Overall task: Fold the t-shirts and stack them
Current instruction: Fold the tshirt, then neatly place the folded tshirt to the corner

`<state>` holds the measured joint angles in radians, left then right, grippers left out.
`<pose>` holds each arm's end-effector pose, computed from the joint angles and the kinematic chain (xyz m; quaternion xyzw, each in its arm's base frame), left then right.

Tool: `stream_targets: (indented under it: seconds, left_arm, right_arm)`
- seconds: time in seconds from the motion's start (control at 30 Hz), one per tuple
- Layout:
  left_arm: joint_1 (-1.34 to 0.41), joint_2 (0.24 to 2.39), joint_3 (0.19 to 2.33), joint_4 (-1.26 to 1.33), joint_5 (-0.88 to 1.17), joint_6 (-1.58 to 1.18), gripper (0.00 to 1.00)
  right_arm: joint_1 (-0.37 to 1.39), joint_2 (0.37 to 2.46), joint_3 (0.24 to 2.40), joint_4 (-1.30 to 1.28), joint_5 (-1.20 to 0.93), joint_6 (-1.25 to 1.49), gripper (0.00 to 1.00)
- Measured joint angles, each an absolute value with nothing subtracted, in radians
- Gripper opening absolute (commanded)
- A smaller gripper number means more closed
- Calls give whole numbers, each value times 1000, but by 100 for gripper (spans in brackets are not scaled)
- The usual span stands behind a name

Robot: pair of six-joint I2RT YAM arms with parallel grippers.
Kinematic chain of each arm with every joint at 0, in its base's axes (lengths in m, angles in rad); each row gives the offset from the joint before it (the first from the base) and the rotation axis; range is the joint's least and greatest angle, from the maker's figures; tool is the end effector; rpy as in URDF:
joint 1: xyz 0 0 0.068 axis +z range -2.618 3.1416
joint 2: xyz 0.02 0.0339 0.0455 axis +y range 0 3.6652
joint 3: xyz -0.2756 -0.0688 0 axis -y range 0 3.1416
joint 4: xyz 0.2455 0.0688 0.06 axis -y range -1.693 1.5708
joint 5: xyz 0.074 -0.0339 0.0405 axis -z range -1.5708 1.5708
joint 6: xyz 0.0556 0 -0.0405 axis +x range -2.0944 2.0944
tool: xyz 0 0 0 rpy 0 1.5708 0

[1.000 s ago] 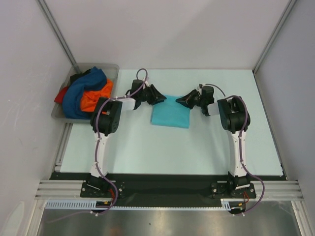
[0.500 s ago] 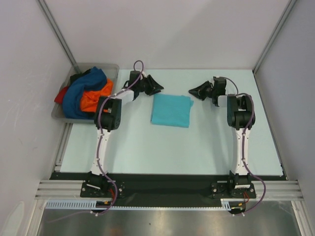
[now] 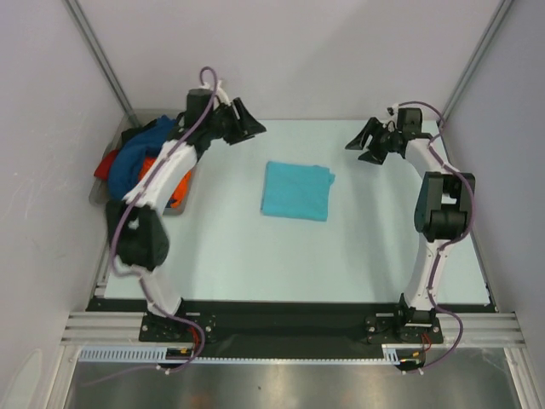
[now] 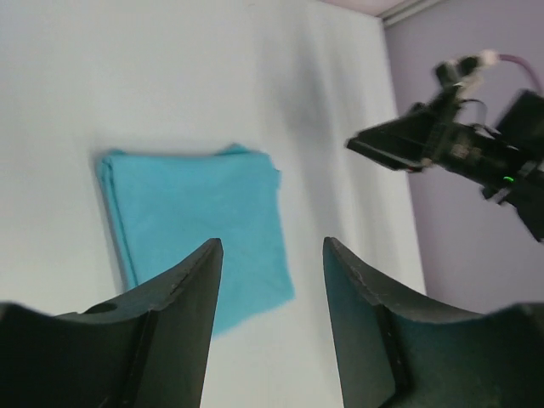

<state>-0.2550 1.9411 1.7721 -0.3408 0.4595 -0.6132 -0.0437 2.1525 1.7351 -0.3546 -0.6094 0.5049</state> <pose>0.4582 -0.1449 0.3278 -0.0362 0.8470 -0.3854 0.3644 0.5068 0.0097 0.2157 0.1258 0.8776 0.3539 0.2980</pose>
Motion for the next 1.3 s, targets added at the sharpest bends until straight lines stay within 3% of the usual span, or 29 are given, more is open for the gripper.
stream_targets:
  seconds: [0.2,0.37,0.53,0.7,1.3]
  left_arm:
    - [-380,1293,1241,-281,388,-675,58]
    - [-581,1026,962,-299,318,-765,58]
    - [-637,910,814,-431,212,-841,60]
    - [-637,808,814,-496,134,-867,60]
    - [-613,886,900,-577,110,-827,62]
  right_arm:
    - [-11,2032,1570,-376,-622,363,78]
    - [11,2074,1571,-385,-635,334,78]
    - [25,2134,1631,-391,-649,319,77]
    - [55,2185,1655,-394,-660,315,74]
    - [141,2233,1649,-390,-596,276,66]
